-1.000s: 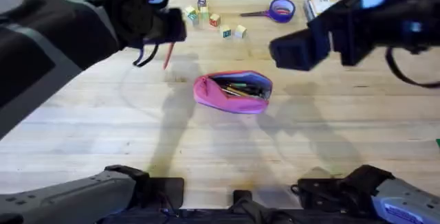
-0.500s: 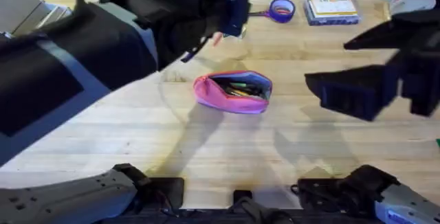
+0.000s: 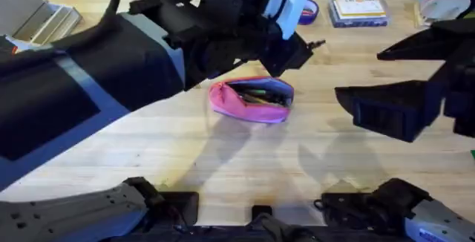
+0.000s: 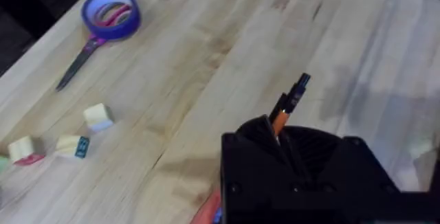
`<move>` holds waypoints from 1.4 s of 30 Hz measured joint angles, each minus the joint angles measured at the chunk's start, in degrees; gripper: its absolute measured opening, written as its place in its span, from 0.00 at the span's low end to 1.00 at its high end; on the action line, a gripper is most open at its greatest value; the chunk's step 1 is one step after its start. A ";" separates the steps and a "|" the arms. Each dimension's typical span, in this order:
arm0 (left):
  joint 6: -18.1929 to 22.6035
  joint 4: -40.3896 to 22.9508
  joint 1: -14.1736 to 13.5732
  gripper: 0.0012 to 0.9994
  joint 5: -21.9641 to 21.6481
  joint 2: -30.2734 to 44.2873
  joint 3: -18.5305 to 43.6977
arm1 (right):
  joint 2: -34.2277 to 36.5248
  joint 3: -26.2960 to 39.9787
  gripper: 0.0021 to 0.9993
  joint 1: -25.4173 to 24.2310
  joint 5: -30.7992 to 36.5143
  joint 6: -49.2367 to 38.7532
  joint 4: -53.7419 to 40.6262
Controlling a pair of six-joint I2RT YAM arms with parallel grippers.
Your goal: Unzip the bag, pick up the pens from the table one at a time and place them inside, then zip the bag closed.
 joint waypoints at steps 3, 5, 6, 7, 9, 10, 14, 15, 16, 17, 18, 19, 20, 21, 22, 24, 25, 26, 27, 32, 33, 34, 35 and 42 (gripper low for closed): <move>1.04 -0.61 0.00 0.04 2.47 0.18 0.00 | 0.00 0.00 1.00 0.00 0.00 0.02 0.00; 1.48 -1.66 0.00 0.04 4.55 1.52 0.00 | 0.02 0.00 1.00 0.00 -0.02 0.00 -0.02; 1.48 -1.98 0.00 0.04 4.79 1.95 0.00 | 0.02 0.00 1.00 0.00 -0.02 0.02 -0.02; 1.49 -2.43 0.00 0.04 4.94 2.45 0.00 | 0.02 0.00 1.00 0.00 0.00 0.02 -0.04; 1.52 -3.57 0.00 0.04 5.20 3.36 0.00 | 0.02 0.00 1.00 0.00 -0.02 0.02 -0.04; 1.51 -3.90 0.00 0.04 5.21 3.80 0.00 | 0.02 0.00 1.00 0.00 -0.01 0.00 -0.05; 1.71 -4.81 0.00 0.04 4.50 6.18 0.00 | 0.02 0.00 1.00 0.00 -0.02 0.02 -0.07; 2.01 -4.89 0.00 0.04 4.10 6.92 0.00 | 0.00 0.00 1.00 0.00 -0.02 0.00 -0.07; 2.47 -5.08 0.00 0.04 3.44 7.88 0.00 | 0.01 0.00 1.00 0.00 0.00 0.01 -0.07; 2.99 -5.29 0.00 0.04 2.79 8.79 0.00 | 0.02 0.00 1.00 0.00 -0.02 0.01 -0.07; 3.57 -5.65 0.00 0.04 1.95 9.74 0.00 | 0.00 0.00 1.00 0.00 -0.02 0.02 -0.07; 4.27 -6.19 0.00 0.04 1.02 10.61 0.00 | 0.01 0.00 1.00 0.00 -0.02 0.01 -0.07; 4.90 -6.87 0.00 0.04 -0.02 11.42 0.00 | 0.02 0.00 1.00 0.00 -0.02 0.02 -0.07; 5.59 -7.58 0.00 0.04 -1.26 12.22 0.00 | 0.02 0.00 1.00 0.00 -0.02 0.02 -0.07; 6.37 -8.25 -0.09 0.04 -2.72 12.83 0.00 | 0.00 0.00 1.00 0.00 -0.02 0.02 -0.09; 7.32 -9.05 -0.37 0.04 -5.31 13.48 0.00 | 0.02 0.00 1.00 0.00 0.00 0.02 -0.34; 7.69 -9.26 -0.48 0.04 -6.56 13.55 0.00 | 0.02 0.00 1.00 0.00 -0.02 0.00 -0.53; 7.98 -9.60 -0.59 0.04 -8.13 13.53 0.04 | 0.02 0.00 1.00 0.00 -0.01 0.01 -0.72; 8.23 -10.05 -0.59 0.04 -9.63 13.49 0.14 | 0.02 0.00 1.00 0.00 -0.02 0.01 -0.93; 9.65 -16.60 -0.46 0.04 -17.78 13.49 0.45 | 0.02 0.00 1.00 0.00 0.04 0.02 -1.87; 10.12 -17.53 -0.59 0.04 -17.71 13.49 0.55 | 0.02 0.00 1.00 0.00 0.20 0.02 -2.01; 10.78 -18.50 -0.74 0.04 -17.41 13.49 0.67 | 0.02 0.00 1.00 0.00 0.40 0.02 -2.19; 11.53 -19.33 -0.87 0.04 -17.20 13.49 0.74 | 0.01 0.00 1.00 0.00 0.71 0.01 -2.38; 13.86 -20.28 -0.79 0.04 -17.13 12.92 1.03 | 0.01 0.00 1.00 -0.07 1.70 0.00 -2.54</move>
